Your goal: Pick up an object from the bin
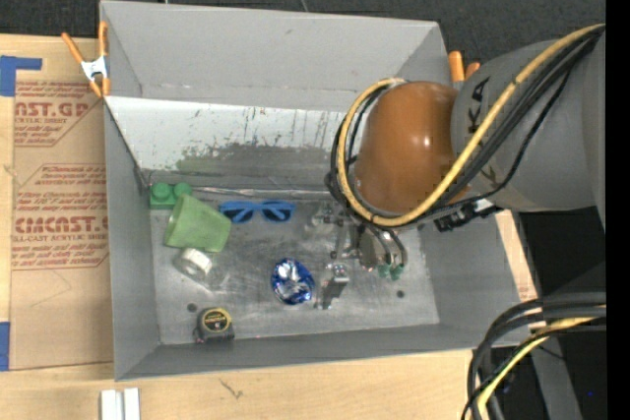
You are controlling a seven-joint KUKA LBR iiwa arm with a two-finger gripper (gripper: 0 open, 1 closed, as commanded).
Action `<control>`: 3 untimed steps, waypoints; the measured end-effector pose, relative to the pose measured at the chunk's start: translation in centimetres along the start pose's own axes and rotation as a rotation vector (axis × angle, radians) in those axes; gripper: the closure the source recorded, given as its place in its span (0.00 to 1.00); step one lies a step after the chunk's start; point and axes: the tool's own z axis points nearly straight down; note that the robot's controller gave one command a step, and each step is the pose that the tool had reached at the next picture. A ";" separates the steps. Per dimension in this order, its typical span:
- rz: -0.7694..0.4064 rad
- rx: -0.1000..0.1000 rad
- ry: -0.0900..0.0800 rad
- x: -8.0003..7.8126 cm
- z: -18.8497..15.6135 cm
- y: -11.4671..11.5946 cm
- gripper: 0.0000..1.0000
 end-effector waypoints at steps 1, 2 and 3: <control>0.041 -0.001 -0.012 1.1 9.0 2.3 0.00; 0.113 0.001 -0.002 0.7 6.1 0.7 0.00; 0.140 0.000 0.000 1.2 5.7 3.0 0.00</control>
Offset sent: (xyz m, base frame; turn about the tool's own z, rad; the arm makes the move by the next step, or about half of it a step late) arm -0.0142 0.0221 -0.0915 0.0395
